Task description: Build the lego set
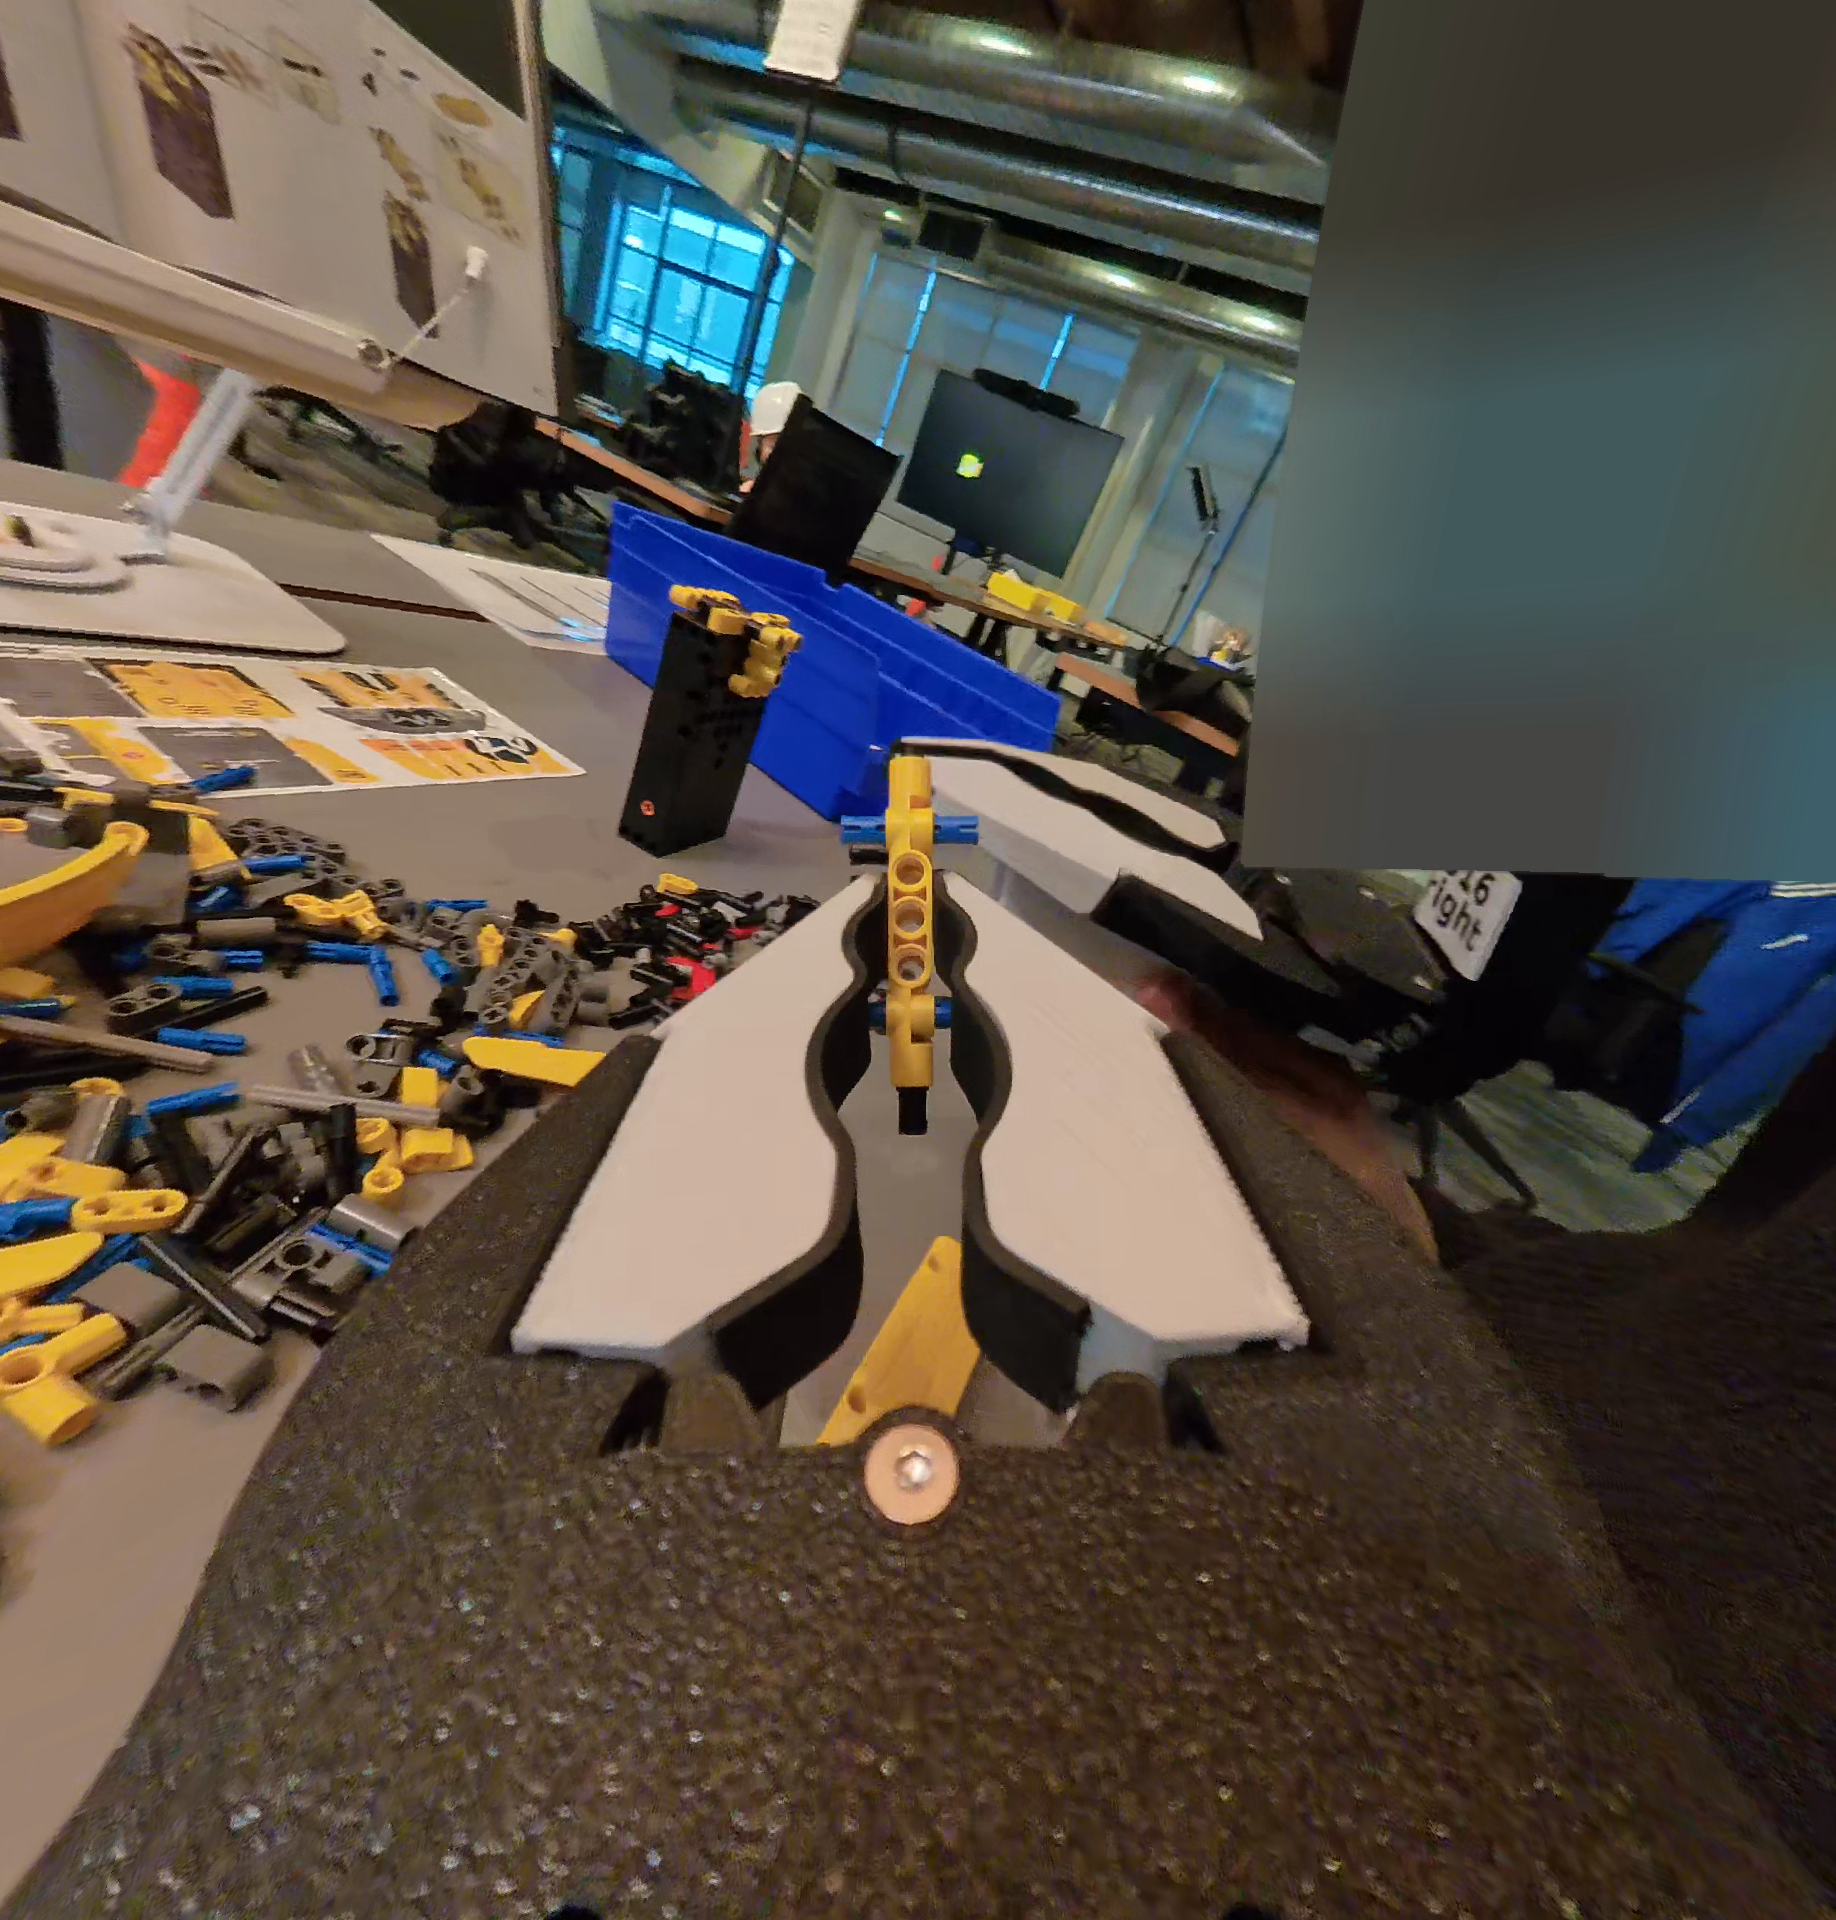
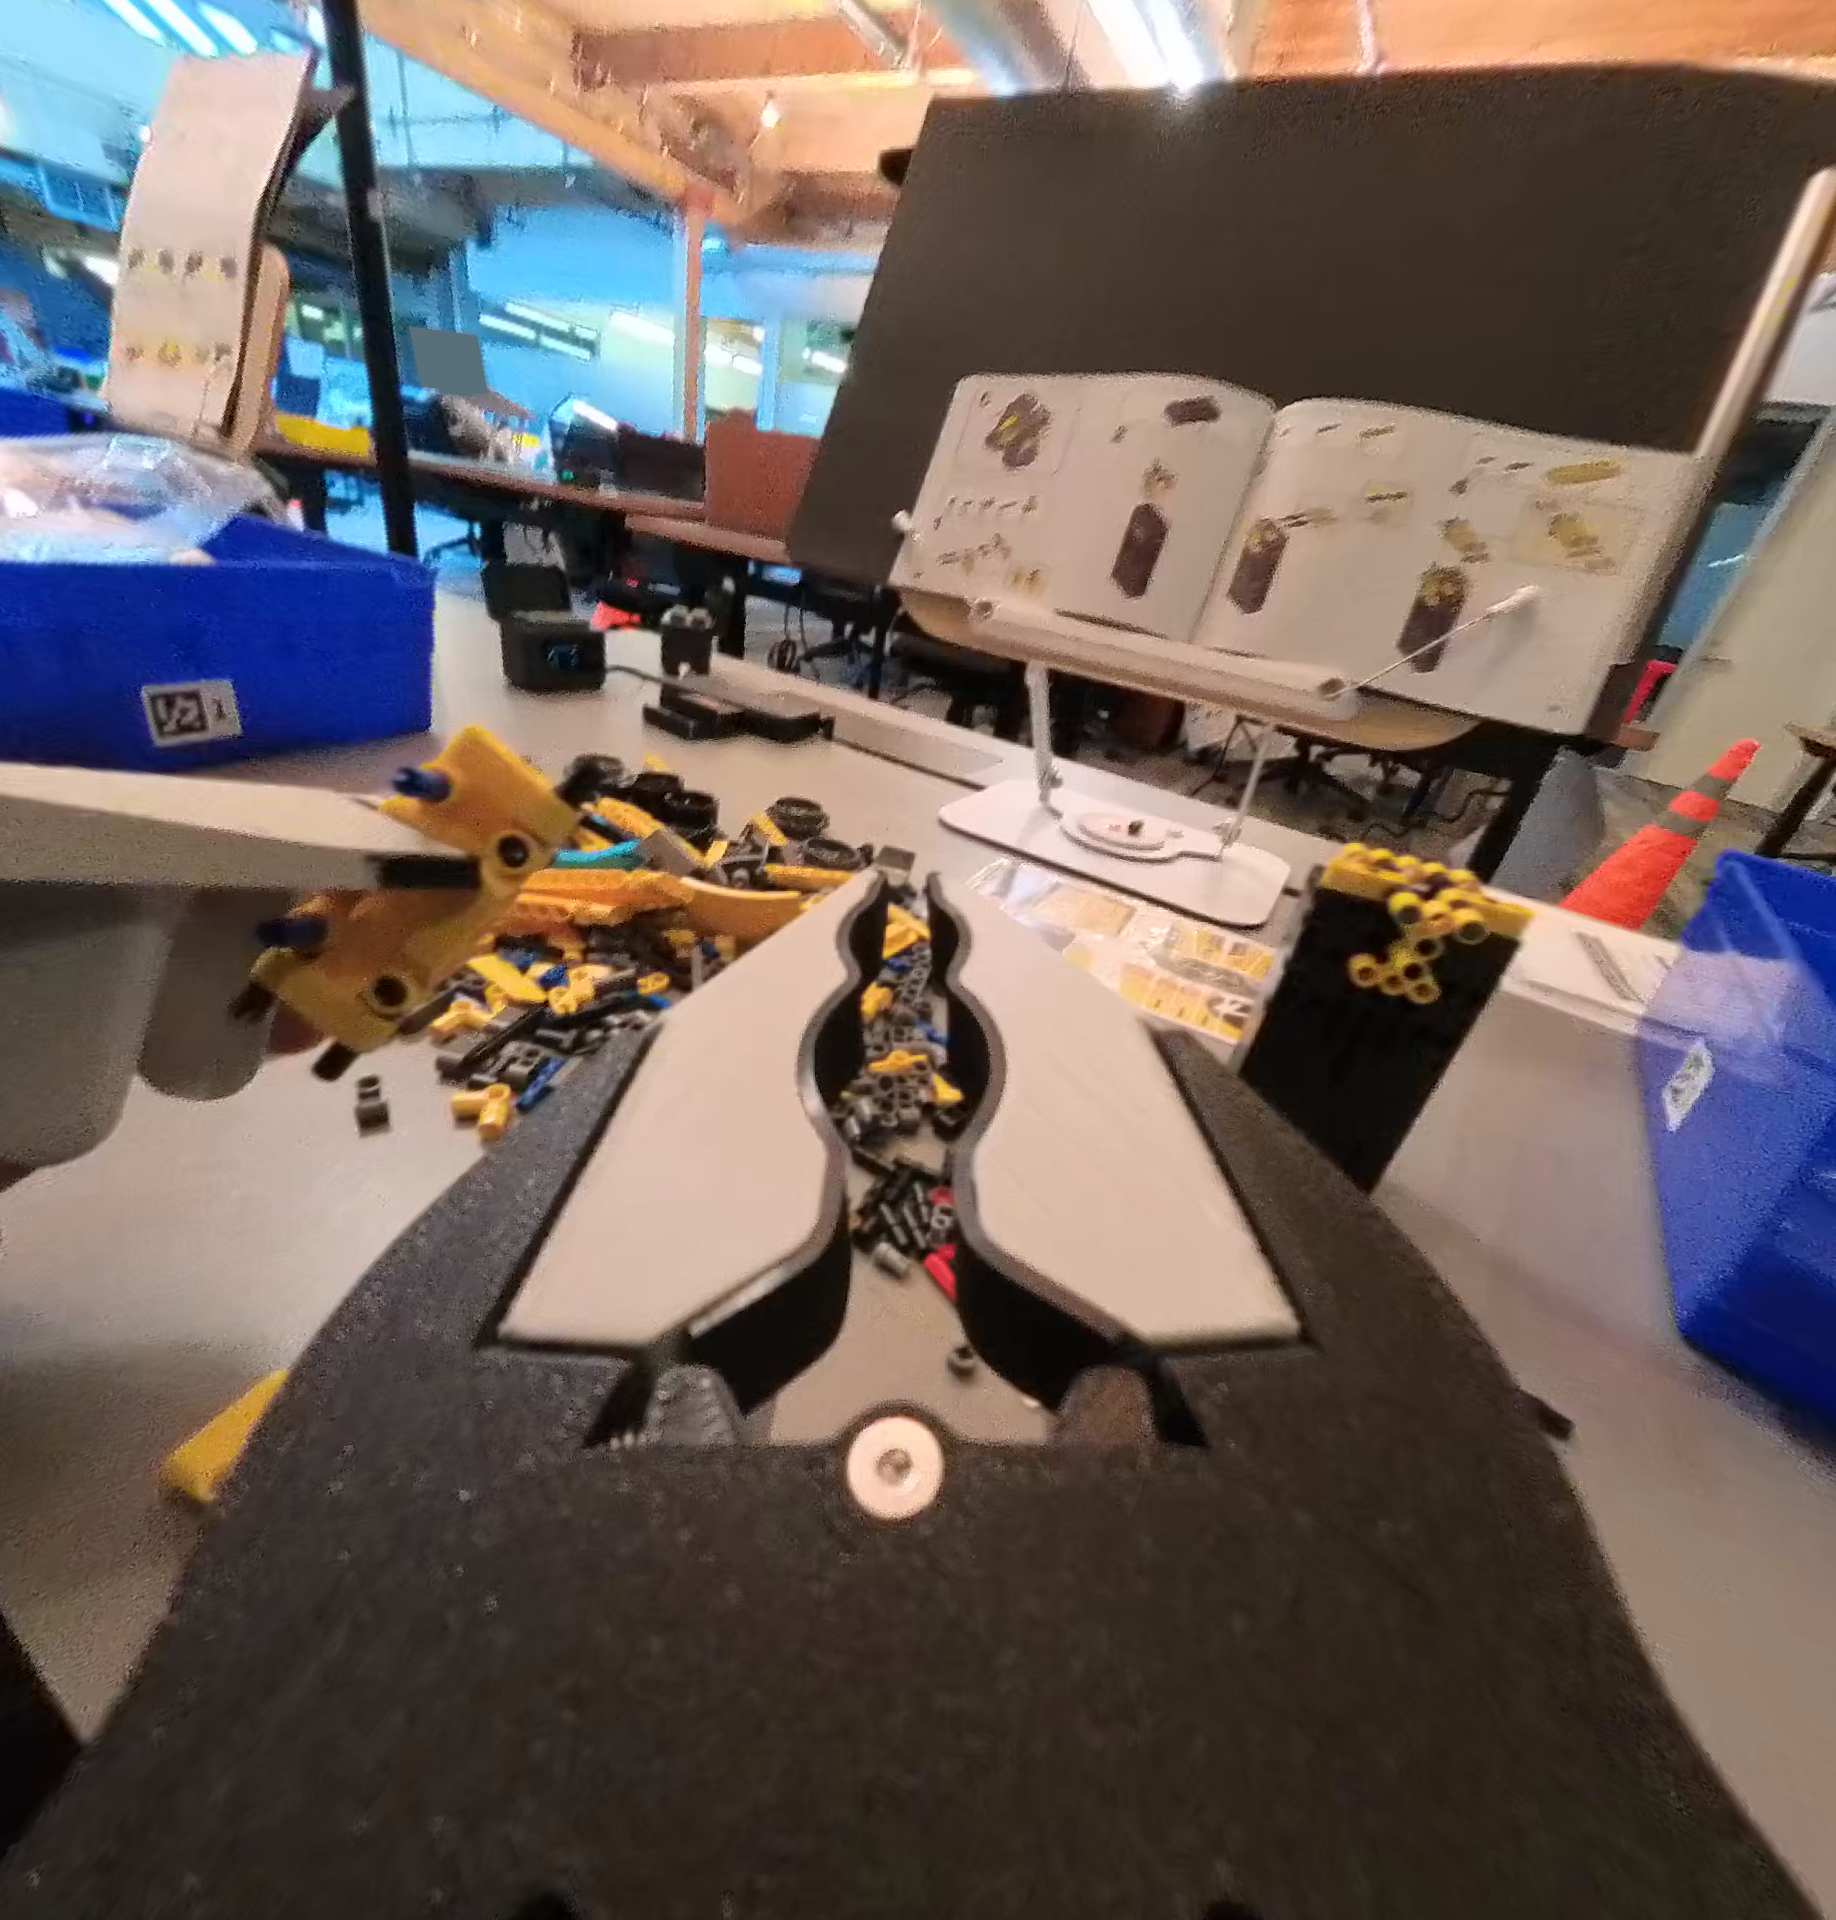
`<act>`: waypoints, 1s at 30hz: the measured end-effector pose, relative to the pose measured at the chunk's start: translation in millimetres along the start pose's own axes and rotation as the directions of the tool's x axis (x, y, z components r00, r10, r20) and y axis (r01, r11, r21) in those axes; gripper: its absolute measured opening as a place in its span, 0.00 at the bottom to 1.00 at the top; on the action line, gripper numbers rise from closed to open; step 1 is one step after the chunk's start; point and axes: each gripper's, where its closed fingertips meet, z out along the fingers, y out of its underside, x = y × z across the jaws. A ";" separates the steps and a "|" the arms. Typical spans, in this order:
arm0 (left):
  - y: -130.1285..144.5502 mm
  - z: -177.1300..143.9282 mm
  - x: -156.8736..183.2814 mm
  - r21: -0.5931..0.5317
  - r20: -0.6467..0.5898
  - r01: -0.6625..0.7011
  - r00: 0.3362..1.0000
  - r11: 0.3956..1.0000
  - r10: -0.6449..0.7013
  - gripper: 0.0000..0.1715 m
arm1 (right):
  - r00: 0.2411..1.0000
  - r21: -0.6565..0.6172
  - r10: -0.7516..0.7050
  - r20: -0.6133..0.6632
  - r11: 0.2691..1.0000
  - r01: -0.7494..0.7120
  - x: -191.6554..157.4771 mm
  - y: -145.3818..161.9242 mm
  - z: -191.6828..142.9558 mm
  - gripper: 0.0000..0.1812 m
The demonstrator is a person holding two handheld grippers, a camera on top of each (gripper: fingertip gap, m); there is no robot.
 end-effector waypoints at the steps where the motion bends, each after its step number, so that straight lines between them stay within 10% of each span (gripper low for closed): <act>1: 0.1 0.1 -0.2 -0.001 0.008 -0.010 1.000 1.000 0.010 0.04 | 1.000 -0.001 -0.003 0.016 1.000 0.003 -3.9 -0.3 0.4 0.02; 10: 2.6 0.1 -1.5 -0.022 0.053 -0.070 0.996 0.997 0.071 0.04 | 0.993 0.161 -0.001 0.118 0.987 -0.018 -19.6 -21.2 -11.8 0.00; 15: 12.4 1.8 5.5 -0.105 0.005 -0.101 0.995 0.989 0.102 0.04 | 0.948 -0.055 0.169 0.270 0.986 -0.160 -37.7 1.9 -1.6 0.00; 23: 4.9 -2.0 -3.9 -0.068 0.031 -0.066 0.997 0.995 0.068 0.04 | 0.973 0.135 0.127 0.191 0.979 -0.154 -29.1 -25.2 -10.3 0.00; 30: 5.2 -0.8 -4.4 -0.078 0.048 -0.109 0.992 0.991 0.113 0.04 | 0.831 0.069 0.386 0.402 0.892 -0.447 -41.0 -24.8 -16.2 0.00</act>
